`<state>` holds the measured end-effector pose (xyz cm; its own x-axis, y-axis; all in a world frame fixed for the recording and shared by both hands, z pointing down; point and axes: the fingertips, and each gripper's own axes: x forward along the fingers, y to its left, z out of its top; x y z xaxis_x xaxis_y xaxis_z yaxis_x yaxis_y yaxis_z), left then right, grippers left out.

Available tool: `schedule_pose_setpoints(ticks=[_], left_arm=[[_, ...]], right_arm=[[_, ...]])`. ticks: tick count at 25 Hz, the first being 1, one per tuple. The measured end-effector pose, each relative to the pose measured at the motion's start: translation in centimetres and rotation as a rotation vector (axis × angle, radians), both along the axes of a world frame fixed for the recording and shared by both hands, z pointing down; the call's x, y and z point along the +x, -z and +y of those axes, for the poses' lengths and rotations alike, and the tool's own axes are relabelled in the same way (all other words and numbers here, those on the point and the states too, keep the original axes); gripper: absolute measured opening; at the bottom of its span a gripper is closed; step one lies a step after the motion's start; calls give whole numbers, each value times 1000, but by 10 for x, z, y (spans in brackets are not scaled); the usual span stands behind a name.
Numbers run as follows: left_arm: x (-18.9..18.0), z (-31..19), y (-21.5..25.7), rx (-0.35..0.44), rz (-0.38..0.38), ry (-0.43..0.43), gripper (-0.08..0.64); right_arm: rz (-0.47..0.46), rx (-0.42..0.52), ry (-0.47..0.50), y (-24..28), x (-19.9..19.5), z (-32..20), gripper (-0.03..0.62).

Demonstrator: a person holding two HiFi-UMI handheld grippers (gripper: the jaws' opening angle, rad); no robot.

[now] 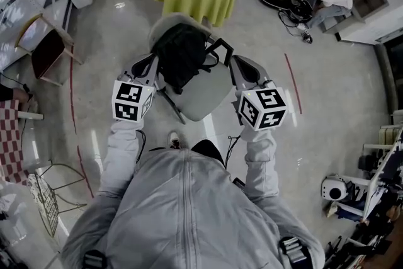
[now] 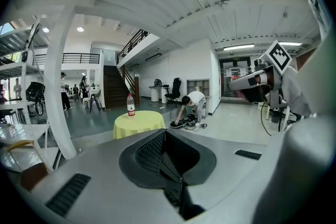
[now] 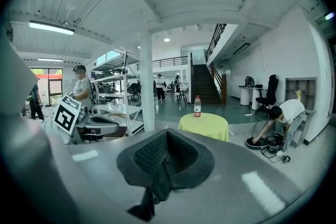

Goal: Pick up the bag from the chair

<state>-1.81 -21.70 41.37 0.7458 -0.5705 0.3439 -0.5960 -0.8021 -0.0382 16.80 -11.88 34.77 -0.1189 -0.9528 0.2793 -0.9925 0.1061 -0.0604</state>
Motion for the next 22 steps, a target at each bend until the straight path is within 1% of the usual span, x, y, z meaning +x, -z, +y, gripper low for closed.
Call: schedule_pose_setpoints(ticks=[3,6,8,10,11,12,14,18,22], left_arm=[[0,-16,-22,-25,-23,26,6],[-3,-29,-48,-81,-45,58,6],[5,-35,-60,-128,-33,42,9],[21,-43,-70,-171,-19,6,63],[27,-49,-76,-185,-22,3,77],[30,-55,-82,-198,-30,16,78],[30,-66,-96,-231,-45,70,86],[31,-89,-127,-320,-55,169,127],[39,-93,-167,-415,-111,207,171]], right_arm=[[-4,-20,12,-12,4,-18,12],[-4,-62,47,-32,5,-38,40],[-11,-91,71,-45,10,-53,48],[-20,-115,92,-57,20,-72,57],[-21,-127,106,-63,25,-83,62],[-19,-143,127,-70,28,-95,70],[-16,-181,186,-85,31,-119,78],[-18,-251,286,-117,39,-163,112],[-7,-324,358,-156,49,-198,143]])
